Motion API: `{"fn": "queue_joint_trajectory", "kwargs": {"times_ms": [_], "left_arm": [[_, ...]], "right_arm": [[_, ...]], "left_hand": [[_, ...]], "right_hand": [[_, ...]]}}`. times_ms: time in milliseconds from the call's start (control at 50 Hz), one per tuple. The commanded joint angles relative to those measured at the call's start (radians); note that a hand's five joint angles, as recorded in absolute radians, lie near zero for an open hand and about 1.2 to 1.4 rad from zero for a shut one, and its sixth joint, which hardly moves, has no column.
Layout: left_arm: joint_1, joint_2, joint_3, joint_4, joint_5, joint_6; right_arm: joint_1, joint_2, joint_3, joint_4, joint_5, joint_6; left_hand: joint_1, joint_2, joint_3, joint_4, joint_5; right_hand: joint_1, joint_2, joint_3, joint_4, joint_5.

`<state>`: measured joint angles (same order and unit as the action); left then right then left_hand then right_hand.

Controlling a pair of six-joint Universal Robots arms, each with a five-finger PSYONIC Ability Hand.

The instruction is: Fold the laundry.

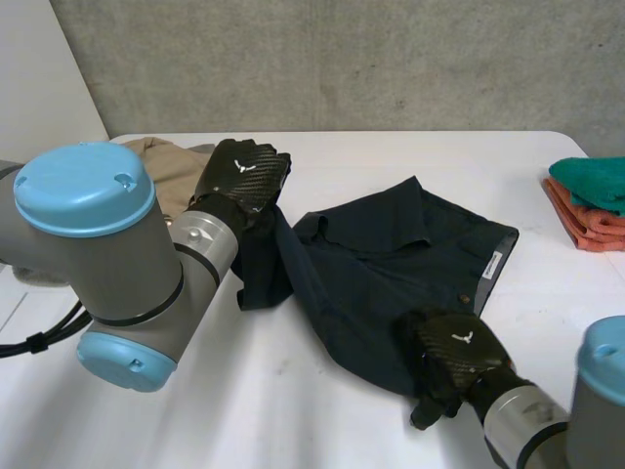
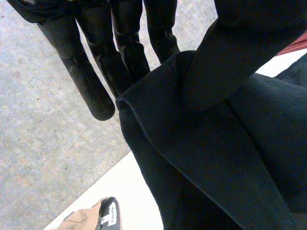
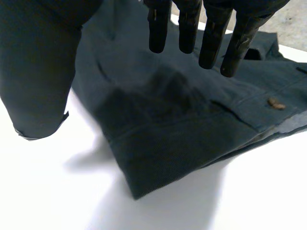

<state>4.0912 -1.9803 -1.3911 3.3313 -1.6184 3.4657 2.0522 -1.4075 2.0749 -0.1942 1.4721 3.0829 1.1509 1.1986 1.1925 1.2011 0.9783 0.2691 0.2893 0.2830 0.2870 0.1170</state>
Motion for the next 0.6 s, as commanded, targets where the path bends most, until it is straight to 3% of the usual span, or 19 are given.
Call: {"fn": "queue_joint_trajectory", "kwargs": {"times_ms": [20, 120, 200, 300, 420, 500, 600], "left_arm": [[0.011, -0.022, 0.027, 0.0, -0.001, 0.0], [0.028, -0.025, 0.043, 0.0, -0.001, -0.002], [0.04, -0.023, 0.044, -0.001, -0.001, -0.005], [0.04, -0.022, 0.04, -0.006, -0.005, -0.011], [0.034, 0.011, -0.005, -0.061, -0.018, -0.011], [0.035, 0.122, -0.065, -0.177, -0.014, -0.005], [0.035, 0.27, -0.144, -0.315, -0.005, 0.003]], "right_arm": [[0.052, 0.09, -0.016, -0.091, 0.069, -0.053], [0.062, 0.123, -0.025, -0.16, 0.142, -0.067], [0.062, 0.154, -0.033, -0.186, 0.174, -0.098], [0.045, 0.173, -0.048, -0.214, 0.189, -0.127], [0.017, 0.07, -0.098, -0.188, 0.186, -0.197], [-0.053, -0.077, -0.183, -0.036, 0.154, -0.366], [-0.15, -0.16, -0.39, 0.359, 0.073, -0.657]], "left_hand": [[0.245, 0.198, 0.204, 0.195, 0.243], [0.245, 0.198, 0.204, 0.195, 0.243], [0.245, 0.198, 0.204, 0.195, 0.243], [0.245, 0.198, 0.204, 0.195, 0.243], [0.245, 0.198, 0.204, 0.195, 0.243], [0.245, 0.198, 0.204, 0.195, 0.243], [0.245, 0.198, 0.204, 0.195, 0.243]], "right_hand": [[0.177, 0.157, 0.163, 0.159, 0.154], [0.233, 0.212, 0.219, 0.215, 0.21], [0.408, 0.388, 0.394, 0.39, 0.386], [1.125, 1.105, 1.112, 1.108, 1.103], [1.127, 1.107, 1.113, 1.109, 1.105], [1.127, 1.107, 1.113, 1.109, 1.105], [1.127, 1.107, 1.113, 1.109, 1.105]]}}
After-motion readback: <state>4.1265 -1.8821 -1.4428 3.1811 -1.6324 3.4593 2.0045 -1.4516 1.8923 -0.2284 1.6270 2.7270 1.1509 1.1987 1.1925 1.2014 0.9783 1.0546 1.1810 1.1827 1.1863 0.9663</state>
